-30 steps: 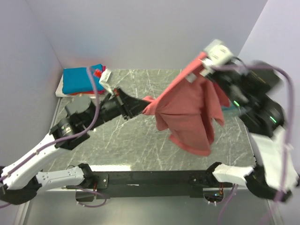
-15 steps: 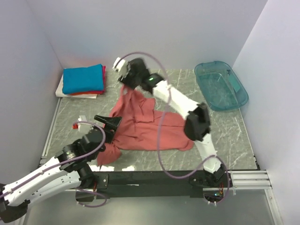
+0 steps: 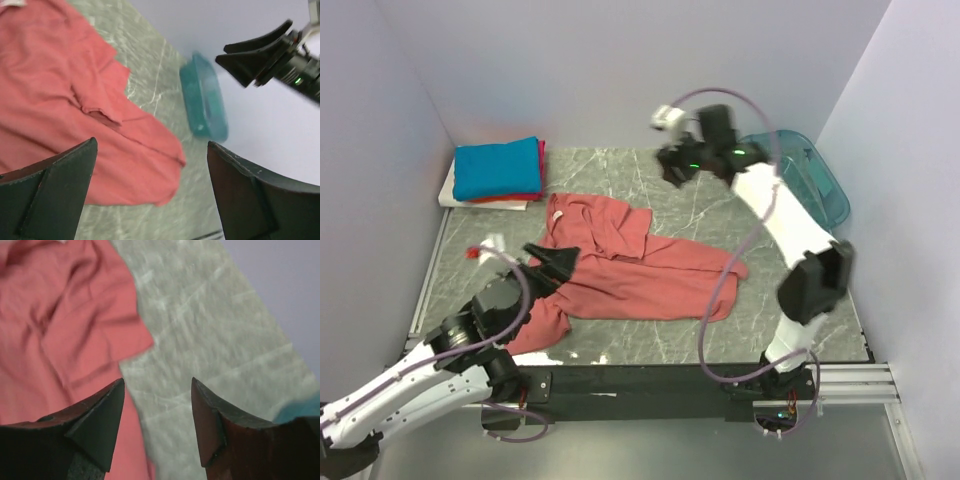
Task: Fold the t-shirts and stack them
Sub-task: Flatten the tshirt out
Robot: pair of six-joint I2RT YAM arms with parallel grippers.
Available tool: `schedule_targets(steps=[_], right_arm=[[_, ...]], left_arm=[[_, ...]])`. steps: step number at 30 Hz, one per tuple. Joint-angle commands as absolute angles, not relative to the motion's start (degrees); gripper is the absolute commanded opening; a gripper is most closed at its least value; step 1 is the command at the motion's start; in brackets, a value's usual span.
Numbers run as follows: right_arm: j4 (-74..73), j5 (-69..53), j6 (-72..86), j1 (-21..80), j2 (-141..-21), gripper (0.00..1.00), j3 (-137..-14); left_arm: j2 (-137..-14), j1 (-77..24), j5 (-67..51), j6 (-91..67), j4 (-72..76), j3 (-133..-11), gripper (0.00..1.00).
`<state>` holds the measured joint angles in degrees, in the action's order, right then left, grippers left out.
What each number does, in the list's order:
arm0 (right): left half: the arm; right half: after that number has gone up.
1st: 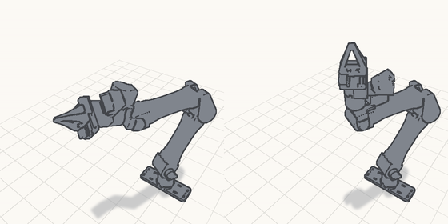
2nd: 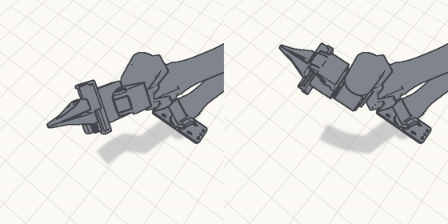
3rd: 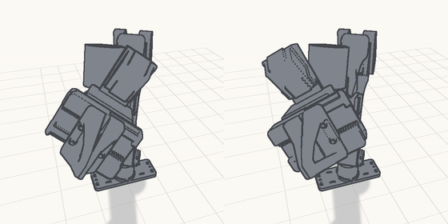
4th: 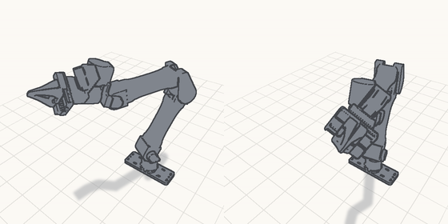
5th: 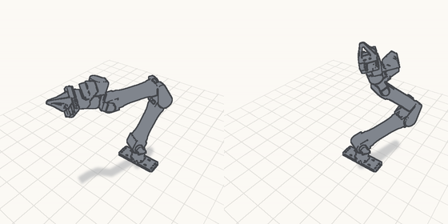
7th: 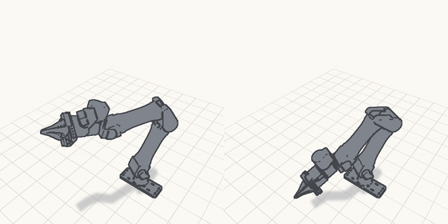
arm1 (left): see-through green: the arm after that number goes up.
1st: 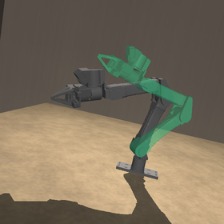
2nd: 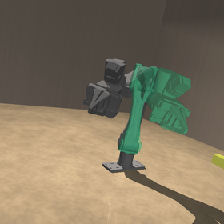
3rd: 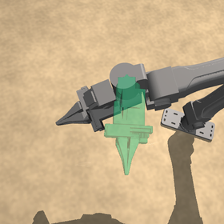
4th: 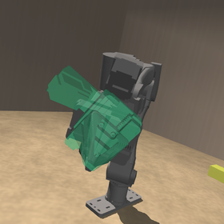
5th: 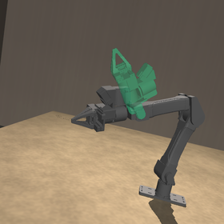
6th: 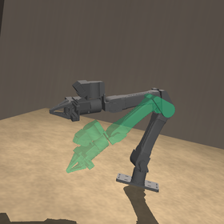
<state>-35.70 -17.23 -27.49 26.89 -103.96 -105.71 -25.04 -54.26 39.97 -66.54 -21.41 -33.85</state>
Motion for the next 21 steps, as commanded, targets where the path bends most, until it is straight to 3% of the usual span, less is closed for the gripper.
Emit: schedule_targets(steps=[1,6,11,19,21], right_arm=[[-46.32,-32.24,-28.92,21.11,-97.06,0.62,-92.00],[-44.56,-33.84,-30.58,8.56,-91.85,0.61,-79.38],[-48.34,-30.78,-34.28,5.54,-94.65,0.52,-75.94],[-45.00,-35.06,-31.38,3.17,-94.13,0.52,-72.87],[-44.83,-36.47,-31.55,1.85,-93.87,0.52,-72.25]], left_arm=[[-34.34,-53.00,24.91,-44.49,-11.93,-38.92,0.97],[-53.74,-41.70,5.22,-30.87,-13.19,-50.69,0.96],[-70.28,-29.28,-10.86,-19.36,-13.88,-62.64,0.89],[-104.04,-27.86,-13.80,-6.95,-19.59,-88.58,0.74],[-109.48,-27.86,-15.28,-2.13,-20.47,-93.40,0.64]])
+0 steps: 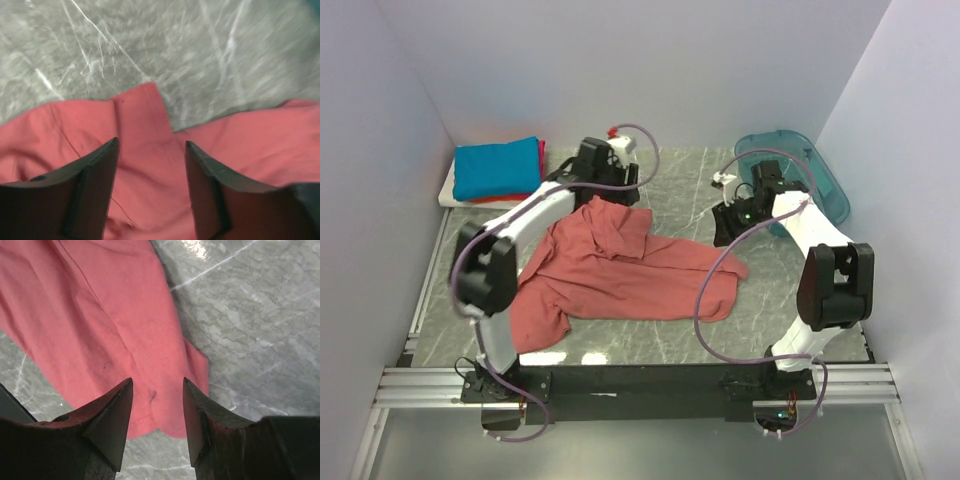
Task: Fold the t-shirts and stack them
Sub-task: Flatten the tshirt out
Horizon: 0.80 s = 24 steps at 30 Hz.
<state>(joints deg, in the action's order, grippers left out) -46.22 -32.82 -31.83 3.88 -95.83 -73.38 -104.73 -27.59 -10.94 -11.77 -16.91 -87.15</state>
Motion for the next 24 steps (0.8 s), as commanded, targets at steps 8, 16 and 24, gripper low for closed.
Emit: schedule_targets(steps=[8,16,24], right_arm=[[-45.00,-38.84,-33.22,0.88,-94.31,0.51,-69.96],[-44.92,-39.03,-33.23,0.70,-94.92,0.51,-70.31],[-43.68,-36.83,-31.64,0.79,-96.06,0.52,-70.40]], left_arm=[[-123.81,-27.95,-13.45,16.23,-26.08,-106.25,0.53],[-134.21,-28.21,-7.65,22.50,-35.42,-115.58,0.50],[-135.00,-28.74,-2.11,22.41,-34.10,-113.55,0.32]])
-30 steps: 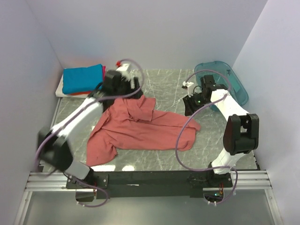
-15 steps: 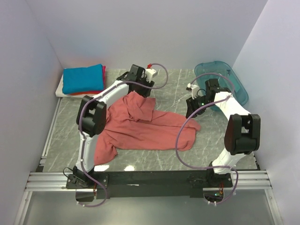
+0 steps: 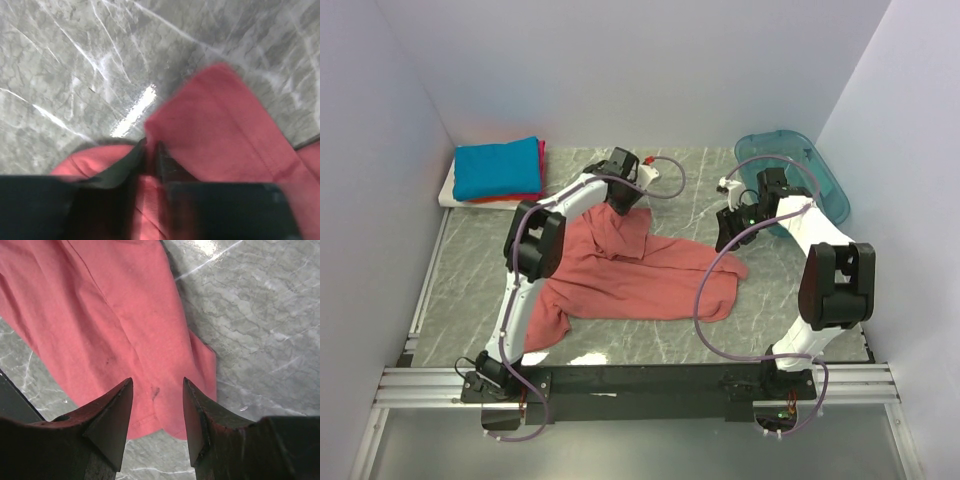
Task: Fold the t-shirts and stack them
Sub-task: Flatten the tshirt out
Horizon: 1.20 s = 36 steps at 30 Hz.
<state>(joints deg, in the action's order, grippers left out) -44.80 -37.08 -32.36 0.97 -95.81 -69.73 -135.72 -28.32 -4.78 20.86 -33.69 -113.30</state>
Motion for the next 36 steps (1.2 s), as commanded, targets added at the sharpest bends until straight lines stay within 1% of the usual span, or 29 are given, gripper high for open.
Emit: schedule_targets(steps=[1,2,3,6,7,9,10,11,12,13,14,15,16,17,18,19,21,22,23,24,25,26,27,28,31,33,36], right_arm=[[-43.59,-36.83,-31.73,0.79,-96.15,0.52,-70.40],[-43.59,-36.74,-31.73,0.88,-96.24,0.52,-70.40],[-43.59,-36.65,-31.55,0.79,-96.15,0.52,-70.23],[-43.07,-35.43,-31.38,0.88,-95.80,0.52,-70.14],[-42.81,-34.46,-31.38,0.97,-95.63,0.52,-70.05],[-42.37,-33.14,-31.38,1.32,-95.54,0.52,-70.40],[-42.10,-32.44,-31.29,1.41,-95.45,0.52,-70.75],[-42.10,-31.21,-31.12,1.41,-95.62,0.52,-71.62],[-42.45,-31.11,-30.94,1.32,-95.97,0.52,-72.24],[-42.80,-31.20,-30.85,1.41,-96.24,0.52,-72.77],[-42.80,-31.64,-30.85,1.41,-96.24,0.52,-73.38],[-42.89,-31.81,-30.50,1.49,-96.15,0.52,-73.48],[-42.72,-31.82,-30.41,1.49,-96.15,0.52,-73.48],[-42.71,-31.73,-30.24,1.67,-96.07,0.52,-73.48],[-42.54,-31.47,-30.23,1.84,-95.89,0.52,-73.22],[-42.37,-31.20,-30.23,1.93,-95.89,0.52,-73.04],[-41.93,-30.41,-30.23,1.93,-96.06,0.52,-72.51],[-41.92,-30.24,-30.15,2.02,-96.06,0.52,-72.51],[-42.01,-29.97,-30.49,2.02,-96.59,0.52,-72.68],[-42.19,-29.71,-30.67,2.02,-96.94,0.52,-73.03],[-42.45,-29.62,-30.67,2.11,-97.38,0.52,-73.47],[-42.71,-29.62,-30.76,2.11,-98.25,0.52,-74.52],[-43.15,-30.05,-30.85,2.11,-98.61,0.52,-75.05],[-43.42,-30.32,-30.85,2.28,-99.05,0.52,-75.67],[-44.12,-30.59,-30.85,2.63,-100.98,0.52,-78.74],[-44.47,-29.54,-30.41,3.51,-103.18,0.52,-81.73],[-46.74,-27.60,-29.97,6.14,-107.65,0.52,-86.30]], left_arm=[[-135.00,-28.83,-1.76,21.89,-33.49,-113.55,0.13],[-134.48,-28.74,-1.06,21.36,-32.70,-112.95,0.03],[-133.86,-28.83,-0.18,20.66,-31.65,-112.50,0.01],[-128.60,-28.04,3.07,14.26,-22.97,-108.21,0.01],[-126.84,-27.34,4.21,8.84,-17.20,-106.63,0.01],[-122.01,-24.18,3.70,2.41,-12.76,-103.10,0.01],[-121.12,-22.60,2.30,-5.54,-11.70,-102.92,0.01],[-120.85,-19.19,1.50,-9.54,-12.12,-104.40,0.01],[-121.55,-17.25,0.71,-13.50,-13.09,-106.24,0.01],[-124.25,-14.96,-1.99,-21.37,-14.66,-110.70,0.01],[-126.02,-10.33,-2.98,-25.88,-17.11,-113.09,0.01],[-127.60,-8.02,-3.68,-35.32,-18.18,-115.12,0.01],[-129.44,-5.91,-8.13,-39.07,-17.41,-116.01,0.01],[-129.64,-2.67,-10.78,-42.42,-14.62,-114.45,0.01],[-129.46,-1.77,-12.81,-45.32,-6.76,-112.52,0.01],[-129.20,-1.41,-13.09,-48.14,-4.51,-111.28,0.01],[-129.28,-1.93,-15.01,-45.03,-2.12,-112.66,0.01],[-130.77,-2.19,-17.20,-43.78,-3.50,-117.29,0.21],[-131.74,-2.55,-22.10,-42.38,-5.08,-120.03,0.43],[-132.27,-2.72,-23.80,-39.67,-7.97,-122.32,0.81],[-131.93,-2.90,-25.56,-38.33,-8.35,-124.00,0.94],[-130.97,-3.07,-26.79,-37.19,-8.00,-123.23,0.99],[-129.48,-3.16,-28.55,-35.44,-7.04,-121.74,0.99],[-126.07,-3.16,-28.91,-34.81,-4.51,-117.81,0.99],[-119.21,-3.16,-29.09,-31.04,-2.02,-111.82,1.00],[-115.86,-3.16,-27.43,-27.80,-3.16,-110.13,1.00],[-107.25,-3.16,-21.64,-25.06,-4.22,-104.52,1.00]])
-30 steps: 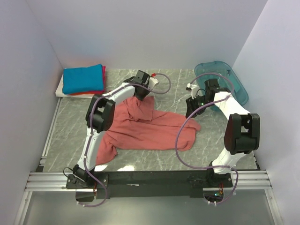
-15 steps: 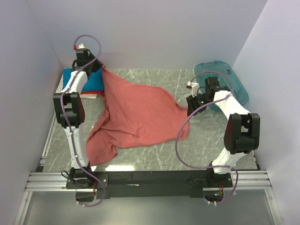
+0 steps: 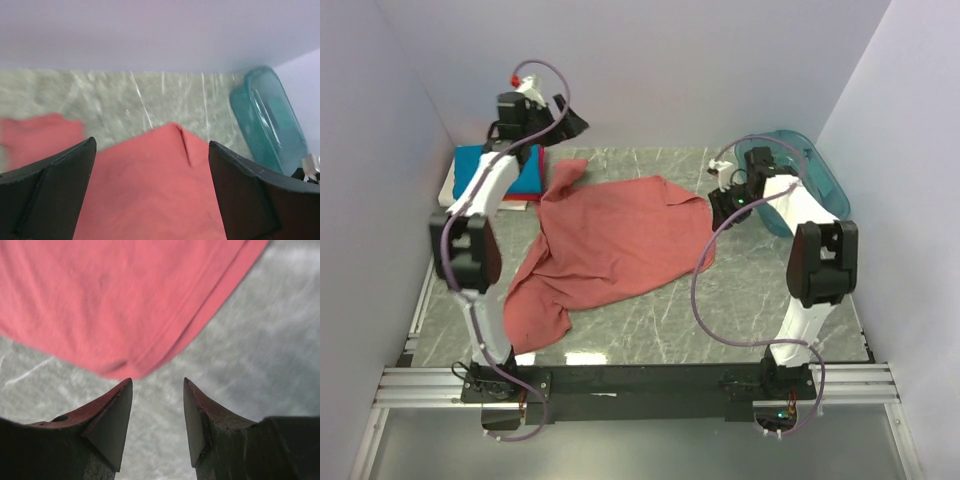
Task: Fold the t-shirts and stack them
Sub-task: Flatten the tshirt out
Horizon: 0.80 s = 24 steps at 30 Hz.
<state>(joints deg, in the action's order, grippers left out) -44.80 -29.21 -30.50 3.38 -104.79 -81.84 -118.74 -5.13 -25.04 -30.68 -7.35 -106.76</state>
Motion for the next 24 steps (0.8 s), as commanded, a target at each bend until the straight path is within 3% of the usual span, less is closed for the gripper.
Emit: schedule_targets(steps=[1,9,15,20,24], right_arm=[[-47.54,-27.51,-29.80,7.37,-108.80,0.52,-87.18],[-44.57,-18.21,-24.61,12.48,-109.69,0.53,-82.19],[-41.84,-14.41,-21.71,12.57,-106.09,0.51,-75.86],[-39.73,-15.03,-18.21,12.57,-105.99,0.51,-73.04],[-38.50,-18.54,-14.95,12.66,-108.36,0.51,-73.91]], left_arm=[[-102.27,-3.16,-17.88,-24.27,-4.13,-100.33,0.99],[-77.10,-0.27,-3.96,-26.79,-4.65,-75.17,0.99],[-62.15,2.90,-13.51,-28.40,-7.29,-59.07,0.99],[-53.54,2.73,-13.10,-24.17,-14.66,-53.62,0.99],[-46.07,2.73,-12.48,-23.64,-12.23,-44.33,0.99]])
